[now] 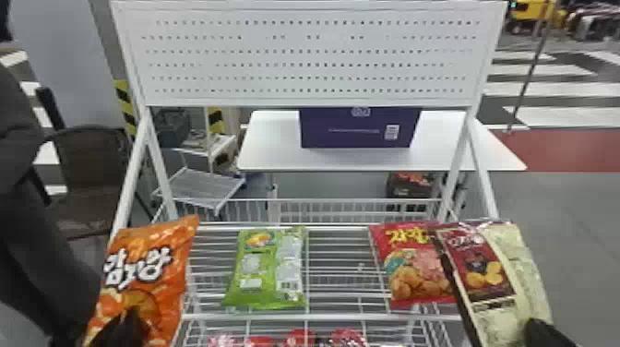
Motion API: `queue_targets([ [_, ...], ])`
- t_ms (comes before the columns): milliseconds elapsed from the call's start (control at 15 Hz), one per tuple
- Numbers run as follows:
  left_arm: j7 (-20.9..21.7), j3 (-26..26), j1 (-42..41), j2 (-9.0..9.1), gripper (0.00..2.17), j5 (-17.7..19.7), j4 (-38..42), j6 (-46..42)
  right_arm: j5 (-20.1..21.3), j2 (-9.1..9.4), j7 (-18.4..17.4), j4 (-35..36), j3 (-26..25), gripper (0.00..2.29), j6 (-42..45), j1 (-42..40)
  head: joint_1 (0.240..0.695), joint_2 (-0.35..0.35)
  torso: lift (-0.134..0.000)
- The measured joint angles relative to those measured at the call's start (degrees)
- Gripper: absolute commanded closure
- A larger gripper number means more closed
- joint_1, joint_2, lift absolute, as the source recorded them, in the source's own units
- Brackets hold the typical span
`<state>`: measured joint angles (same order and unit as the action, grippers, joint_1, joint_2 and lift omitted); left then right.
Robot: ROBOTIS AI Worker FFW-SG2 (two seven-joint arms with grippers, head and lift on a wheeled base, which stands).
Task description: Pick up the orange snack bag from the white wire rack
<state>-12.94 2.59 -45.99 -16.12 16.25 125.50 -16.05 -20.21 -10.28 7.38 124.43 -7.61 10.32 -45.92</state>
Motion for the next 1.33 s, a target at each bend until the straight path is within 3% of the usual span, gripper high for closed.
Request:
queue_targets([
  [267,-0.07,-0.60,-3.90,-0.31,2.09,-0.69,-0.47,-3.90,-0.07,0.02,0.00,0.03,-0.06,2.26,0.94,-0.45,0.499,0.000,0.000],
  [1333,0.43,-0.76,-5.07,-0.25,2.08,-0.70,1.20,-4.15,-0.89,-0.62,0.00,0.47,0.01,2.26,1.95,-1.02,0.499,0.000,0.000],
])
